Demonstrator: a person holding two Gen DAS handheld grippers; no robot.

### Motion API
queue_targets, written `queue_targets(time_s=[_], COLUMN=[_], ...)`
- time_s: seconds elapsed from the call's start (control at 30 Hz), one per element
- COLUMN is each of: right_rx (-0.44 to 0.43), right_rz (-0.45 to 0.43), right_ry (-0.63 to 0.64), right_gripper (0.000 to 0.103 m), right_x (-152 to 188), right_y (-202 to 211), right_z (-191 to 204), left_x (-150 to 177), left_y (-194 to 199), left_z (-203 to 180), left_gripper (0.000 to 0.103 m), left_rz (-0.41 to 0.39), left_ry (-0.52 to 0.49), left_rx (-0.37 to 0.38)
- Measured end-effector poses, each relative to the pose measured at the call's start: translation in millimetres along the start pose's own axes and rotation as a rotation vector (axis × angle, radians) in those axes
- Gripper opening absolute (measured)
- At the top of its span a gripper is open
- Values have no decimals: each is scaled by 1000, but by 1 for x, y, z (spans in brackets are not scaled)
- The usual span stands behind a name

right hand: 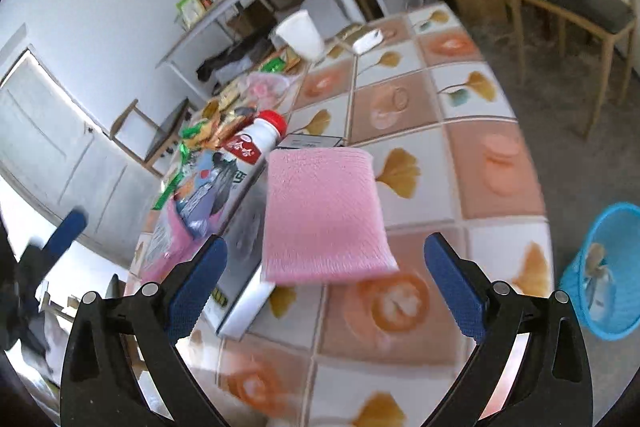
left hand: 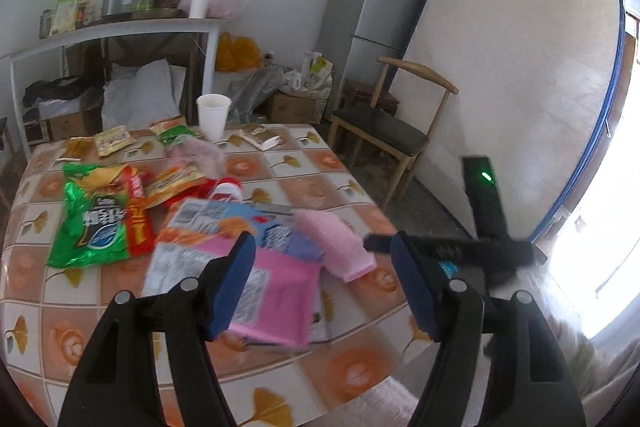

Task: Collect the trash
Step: 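Return to the table and grasp the pink mesh sponge with the right gripper, then grasp the clear plastic bag with the left gripper while the right gripper holds the pink sponge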

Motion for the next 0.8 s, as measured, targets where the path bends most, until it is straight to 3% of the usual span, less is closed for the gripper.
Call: queue_targets(time_s=[0.27,0.43,0.67,0.8], right_rx=[-17,-7,30,101], right_rz=[99,132,121,104], right_ry=[-37,-38,-76,-50], right_gripper=[95,80,77,77], right_x=[-1,4,7,13], right_y=[-33,-39,-28,-12], right_z=[1,6,3,-1], left_x=[19,26,23,13], left_y=[15,14,18,19], left_z=[16,28,48,63], left_gripper=[68,68,68,68], left_rz=[-19,-16,-26,-24], left_ry=[-33,-10,56,100], left_rx=[26,18,8,-1])
Point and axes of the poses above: each gripper's, at about its wrist camera, not at the fingertips, and y roughly against the way its jaws point, z to its left, x to its underside, the point moved 8 cm from there along -y, roughly the way its jaws point, and after that the axes turned 7 degrees about y, right-handed, at the moved point
